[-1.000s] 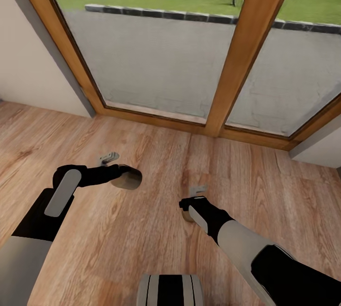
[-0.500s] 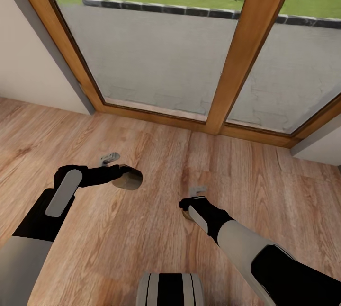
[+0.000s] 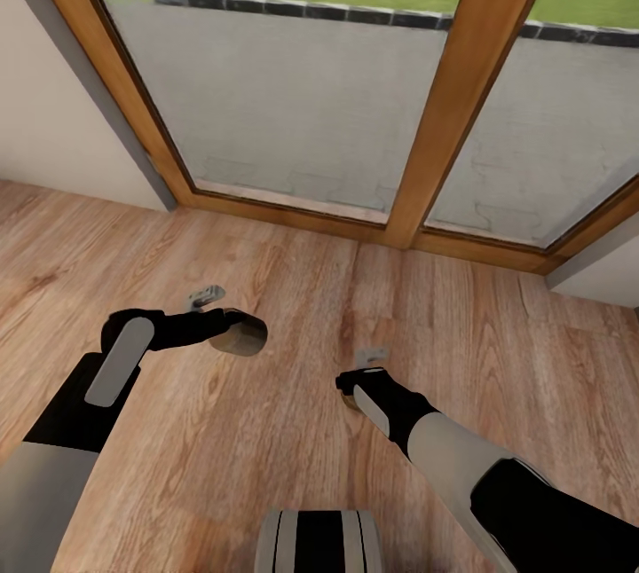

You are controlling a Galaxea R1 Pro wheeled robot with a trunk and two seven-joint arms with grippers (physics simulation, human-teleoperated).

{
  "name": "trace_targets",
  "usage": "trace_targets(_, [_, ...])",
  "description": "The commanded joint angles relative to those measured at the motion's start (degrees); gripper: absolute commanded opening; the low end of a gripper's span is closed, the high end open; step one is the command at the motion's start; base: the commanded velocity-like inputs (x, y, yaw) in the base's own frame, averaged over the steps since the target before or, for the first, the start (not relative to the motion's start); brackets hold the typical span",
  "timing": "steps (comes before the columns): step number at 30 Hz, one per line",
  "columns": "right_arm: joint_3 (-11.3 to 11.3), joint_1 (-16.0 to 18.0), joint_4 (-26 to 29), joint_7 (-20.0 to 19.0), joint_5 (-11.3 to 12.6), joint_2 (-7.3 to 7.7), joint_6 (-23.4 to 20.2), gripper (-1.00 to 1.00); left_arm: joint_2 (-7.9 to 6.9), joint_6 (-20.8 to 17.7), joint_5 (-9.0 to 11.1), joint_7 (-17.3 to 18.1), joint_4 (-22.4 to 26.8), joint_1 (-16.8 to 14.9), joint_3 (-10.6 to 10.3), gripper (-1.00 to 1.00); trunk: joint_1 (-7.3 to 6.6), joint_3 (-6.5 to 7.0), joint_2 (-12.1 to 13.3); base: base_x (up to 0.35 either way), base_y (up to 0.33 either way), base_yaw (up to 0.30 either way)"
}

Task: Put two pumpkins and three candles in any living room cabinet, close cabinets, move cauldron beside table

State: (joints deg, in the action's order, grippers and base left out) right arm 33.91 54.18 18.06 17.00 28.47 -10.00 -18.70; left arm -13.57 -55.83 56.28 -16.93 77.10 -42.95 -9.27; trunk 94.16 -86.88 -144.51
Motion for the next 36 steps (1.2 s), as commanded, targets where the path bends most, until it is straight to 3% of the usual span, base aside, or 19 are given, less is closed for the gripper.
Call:
trace_targets(1, [0.4, 0.0, 0.0, 0.4, 0.4, 0.00, -0.3, 1.00, -0.06, -0.1, 0.5, -0.6, 0.1, 0.0, -0.1, -1.00, -0.01, -0.04, 0.0, 0.000, 0.000, 0.000])
trace_targets(21, [0.3, 0.0, 0.0, 0.4, 0.4, 0.00, -0.3, 1.00, -0.06, -0.1, 0.6, -0.6, 0.1, 0.0, -0.1, -1.00, 0.07, -0.70, -0.1, 0.000, 0.000, 0.000])
trace_targets(36, [0.4, 0.0, 0.0, 0.4, 0.4, 0.00, -0.3, 1.00, -0.06, -0.1, 0.6, -0.6, 0.1, 0.0, -0.1, -1.00, 0.30, -2.70, -0.2, 0.000, 0.000, 0.000])
